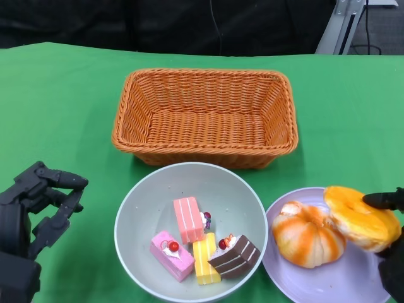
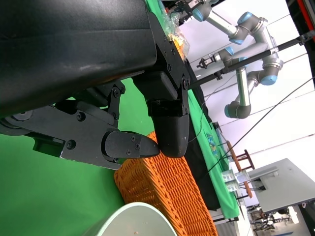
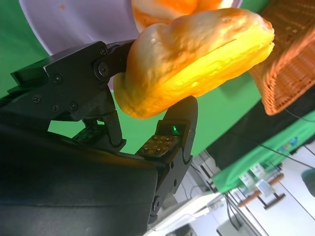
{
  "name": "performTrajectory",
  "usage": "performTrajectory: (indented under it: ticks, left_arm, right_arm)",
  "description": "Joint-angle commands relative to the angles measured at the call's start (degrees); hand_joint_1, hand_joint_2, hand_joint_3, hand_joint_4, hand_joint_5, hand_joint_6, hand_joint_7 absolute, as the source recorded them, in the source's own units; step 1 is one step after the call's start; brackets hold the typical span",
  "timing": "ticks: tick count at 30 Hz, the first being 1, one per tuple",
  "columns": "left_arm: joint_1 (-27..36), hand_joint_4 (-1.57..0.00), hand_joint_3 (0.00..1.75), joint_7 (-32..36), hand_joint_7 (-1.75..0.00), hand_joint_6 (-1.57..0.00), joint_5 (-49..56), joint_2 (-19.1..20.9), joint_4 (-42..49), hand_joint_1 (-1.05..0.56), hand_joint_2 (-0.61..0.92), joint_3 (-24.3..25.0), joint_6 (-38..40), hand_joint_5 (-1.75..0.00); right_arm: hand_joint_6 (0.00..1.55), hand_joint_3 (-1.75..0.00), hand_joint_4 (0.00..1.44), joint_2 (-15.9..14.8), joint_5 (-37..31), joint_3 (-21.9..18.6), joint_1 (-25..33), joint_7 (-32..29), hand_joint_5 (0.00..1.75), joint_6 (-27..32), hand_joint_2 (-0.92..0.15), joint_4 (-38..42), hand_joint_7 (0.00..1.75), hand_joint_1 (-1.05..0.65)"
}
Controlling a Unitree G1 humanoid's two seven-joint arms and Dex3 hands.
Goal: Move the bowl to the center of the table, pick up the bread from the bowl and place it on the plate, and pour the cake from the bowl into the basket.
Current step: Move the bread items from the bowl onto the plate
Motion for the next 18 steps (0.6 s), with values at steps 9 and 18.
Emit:
performTrajectory:
  ticks: [9, 18]
  left_arm:
    - [0.13, -0.78, 0.26, 0.79, -1.03, -0.8, 0.69, 0.78, -0.37, -0.14, 0.92, 0.57, -0.57, -1.38]
    - [0.2, -0.78, 0.26, 0.05, -1.02, -0.8, -0.17, 0.61, -0.35, -0.15, 0.92, 0.61, -0.72, -1.37]
  right_arm:
    - [1.0, -0.12, 0.87, -2.62, 0.13, 1.86, -0.87, 3.79, 0.93, 6.17, -0.92, -0.52, 0.3, -0.11]
    - [1.01, -0.17, 0.75, -4.42, 0.33, 3.47, -1.01, 10.01, 1.07, 13.02, -0.92, -2.96, 0.15, -0.1]
